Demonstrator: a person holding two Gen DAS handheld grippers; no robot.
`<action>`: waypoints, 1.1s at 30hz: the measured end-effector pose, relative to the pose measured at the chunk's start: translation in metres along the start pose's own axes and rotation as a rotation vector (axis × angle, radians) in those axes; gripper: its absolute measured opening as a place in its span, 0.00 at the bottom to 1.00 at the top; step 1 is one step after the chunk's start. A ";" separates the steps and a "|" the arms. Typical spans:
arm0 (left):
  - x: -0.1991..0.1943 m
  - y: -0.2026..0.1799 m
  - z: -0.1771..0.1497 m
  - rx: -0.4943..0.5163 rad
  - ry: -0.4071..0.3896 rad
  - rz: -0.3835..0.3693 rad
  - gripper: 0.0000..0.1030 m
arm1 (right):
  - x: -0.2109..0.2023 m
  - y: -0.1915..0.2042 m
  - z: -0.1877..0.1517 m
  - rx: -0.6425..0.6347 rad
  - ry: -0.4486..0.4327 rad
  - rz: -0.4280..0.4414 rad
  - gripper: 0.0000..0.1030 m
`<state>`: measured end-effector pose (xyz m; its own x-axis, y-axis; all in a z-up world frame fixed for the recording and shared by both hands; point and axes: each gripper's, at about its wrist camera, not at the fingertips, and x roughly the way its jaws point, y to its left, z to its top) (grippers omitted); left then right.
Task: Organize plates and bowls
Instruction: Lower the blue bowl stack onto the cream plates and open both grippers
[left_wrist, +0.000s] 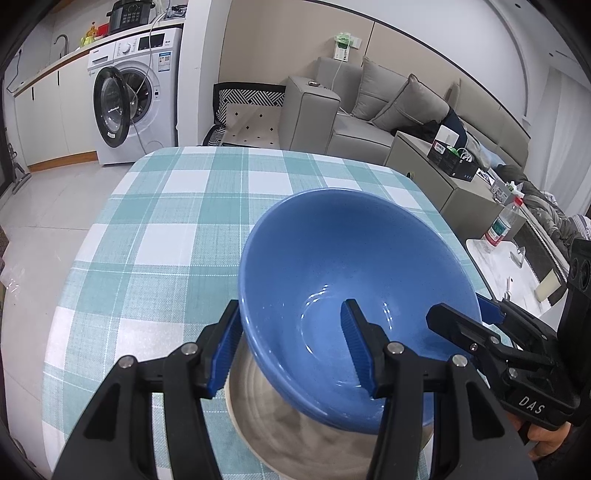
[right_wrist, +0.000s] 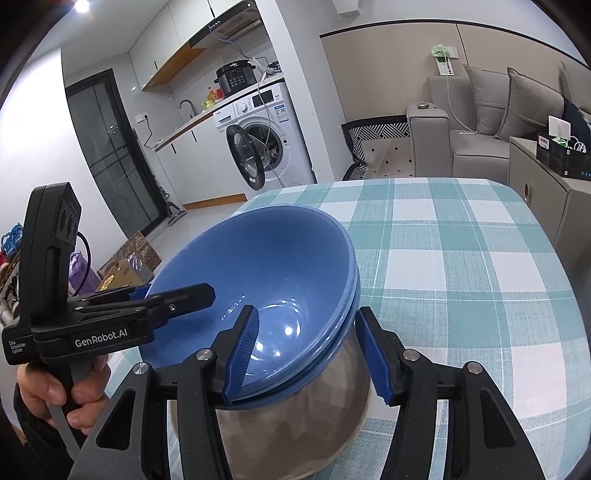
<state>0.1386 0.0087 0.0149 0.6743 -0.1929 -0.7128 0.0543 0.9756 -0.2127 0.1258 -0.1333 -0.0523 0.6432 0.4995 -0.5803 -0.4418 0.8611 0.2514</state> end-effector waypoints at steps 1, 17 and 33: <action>0.000 0.000 0.000 0.000 0.000 0.000 0.52 | 0.000 0.000 0.000 0.001 -0.001 0.002 0.55; -0.010 0.000 -0.004 0.032 -0.019 -0.005 0.68 | 0.001 0.010 0.000 -0.035 0.004 0.043 0.74; -0.050 0.003 -0.013 0.134 -0.175 0.048 1.00 | -0.005 0.012 0.000 -0.054 -0.010 0.056 0.94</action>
<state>0.0958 0.0194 0.0411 0.7951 -0.1365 -0.5910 0.1088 0.9906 -0.0824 0.1175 -0.1251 -0.0467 0.6223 0.5481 -0.5588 -0.5106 0.8254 0.2409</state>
